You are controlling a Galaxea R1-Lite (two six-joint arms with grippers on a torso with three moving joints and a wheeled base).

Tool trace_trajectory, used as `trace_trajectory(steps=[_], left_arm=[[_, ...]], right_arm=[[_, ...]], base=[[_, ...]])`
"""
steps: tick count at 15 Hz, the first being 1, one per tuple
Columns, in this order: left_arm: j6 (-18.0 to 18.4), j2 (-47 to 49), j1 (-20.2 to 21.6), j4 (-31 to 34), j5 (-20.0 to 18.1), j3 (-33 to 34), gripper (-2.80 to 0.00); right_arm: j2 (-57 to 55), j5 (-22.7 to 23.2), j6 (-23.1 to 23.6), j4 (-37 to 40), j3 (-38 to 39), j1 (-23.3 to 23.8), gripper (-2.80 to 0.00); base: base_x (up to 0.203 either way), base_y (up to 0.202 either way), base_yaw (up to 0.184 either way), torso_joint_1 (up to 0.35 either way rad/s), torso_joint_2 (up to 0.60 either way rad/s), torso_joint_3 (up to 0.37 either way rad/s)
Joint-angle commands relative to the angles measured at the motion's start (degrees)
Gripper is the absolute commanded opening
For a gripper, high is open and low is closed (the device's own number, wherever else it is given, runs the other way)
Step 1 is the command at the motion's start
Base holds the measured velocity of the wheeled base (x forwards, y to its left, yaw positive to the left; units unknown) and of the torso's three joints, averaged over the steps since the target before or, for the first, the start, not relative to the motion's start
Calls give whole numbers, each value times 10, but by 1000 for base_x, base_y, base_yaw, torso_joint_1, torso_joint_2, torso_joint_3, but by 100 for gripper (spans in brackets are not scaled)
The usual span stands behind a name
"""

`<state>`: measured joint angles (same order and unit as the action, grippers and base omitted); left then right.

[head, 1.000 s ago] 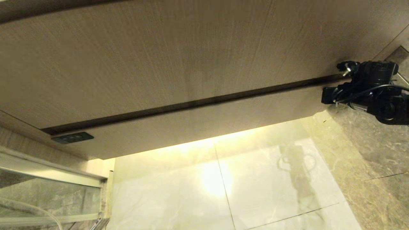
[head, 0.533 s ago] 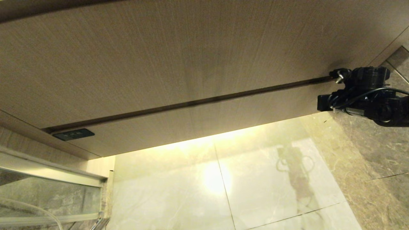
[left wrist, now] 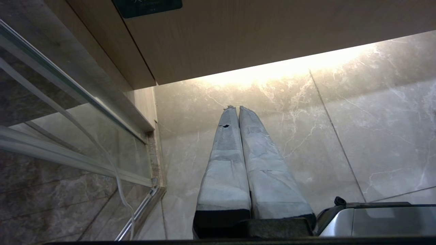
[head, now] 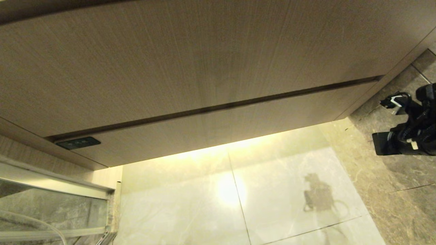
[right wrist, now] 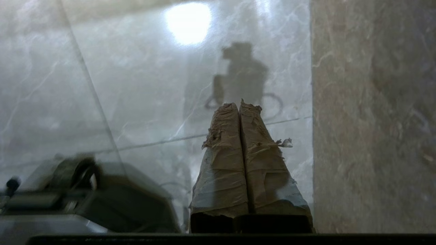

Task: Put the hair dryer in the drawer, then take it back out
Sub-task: Pull open the drawer

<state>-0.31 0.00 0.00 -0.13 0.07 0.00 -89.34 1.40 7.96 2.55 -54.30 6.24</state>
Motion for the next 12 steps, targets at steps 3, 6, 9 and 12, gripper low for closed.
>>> trace_trajectory(steps=[3,6,9,12], left_arm=[[0,1,0,0,0,0,-280],[0,1,0,0,0,0,-280],[0,0,0,0,0,0,-280],[0,0,0,0,0,0,-280]], right_arm=[[194,0,-4,17,106,0,-280],[364,-3,-5,32,200,2,-280],[561,-29,-6,42,305,8,-280],[700,-48,-13,41,440,-3,-280]], base=[[0,0,0,0,0,0],[0,0,0,0,0,0],[0,0,0,0,0,0],[0,0,0,0,0,0]])
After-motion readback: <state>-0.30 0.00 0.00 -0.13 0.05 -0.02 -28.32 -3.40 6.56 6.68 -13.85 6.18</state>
